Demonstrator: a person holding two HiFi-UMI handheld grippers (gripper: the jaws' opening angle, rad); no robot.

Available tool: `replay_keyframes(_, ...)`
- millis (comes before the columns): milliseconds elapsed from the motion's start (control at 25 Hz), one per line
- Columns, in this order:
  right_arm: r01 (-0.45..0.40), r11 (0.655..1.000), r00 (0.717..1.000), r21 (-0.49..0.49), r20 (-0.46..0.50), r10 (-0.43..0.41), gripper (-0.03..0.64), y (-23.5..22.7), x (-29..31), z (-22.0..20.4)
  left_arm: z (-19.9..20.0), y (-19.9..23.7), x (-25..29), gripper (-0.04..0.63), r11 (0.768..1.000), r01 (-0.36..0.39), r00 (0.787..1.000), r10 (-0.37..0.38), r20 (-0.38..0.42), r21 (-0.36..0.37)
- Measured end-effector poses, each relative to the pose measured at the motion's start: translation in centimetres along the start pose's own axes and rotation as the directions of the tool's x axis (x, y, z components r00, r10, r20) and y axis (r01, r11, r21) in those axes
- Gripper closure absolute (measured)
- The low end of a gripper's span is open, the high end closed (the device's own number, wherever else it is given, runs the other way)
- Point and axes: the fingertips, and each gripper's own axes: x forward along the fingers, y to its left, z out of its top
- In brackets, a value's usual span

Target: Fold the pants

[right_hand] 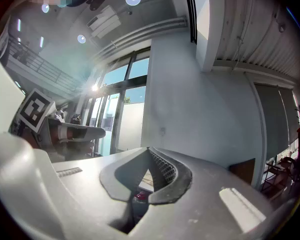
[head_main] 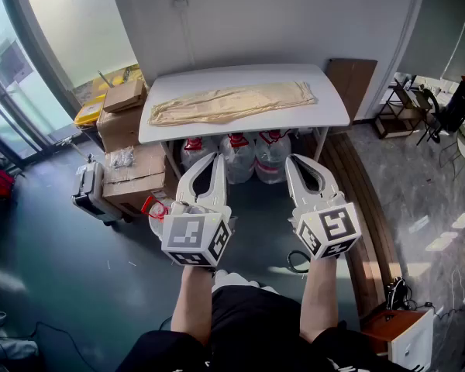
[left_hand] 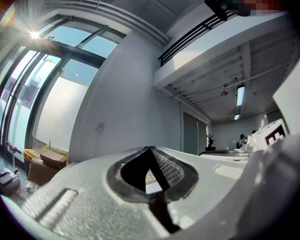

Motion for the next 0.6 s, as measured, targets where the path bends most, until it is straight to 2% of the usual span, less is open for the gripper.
replay_keyframes(440, -0.035, 0.999, 0.999, -0.01, 0.026, 0.035, 0.612, 0.4, 0.9, 0.7, 0.8, 0.5, 0.1, 0.592, 1.0, -0.01, 1.0, 0.01, 0.016, 0.012)
replay_keyframes(600, -0.026, 1.0, 0.997, 0.009, 0.072, 0.025, 0.612, 0.2, 1.2, 1.6, 1.6, 1.2, -0.1, 0.592, 1.0, -0.021, 0.999, 0.021, 0.034, 0.014)
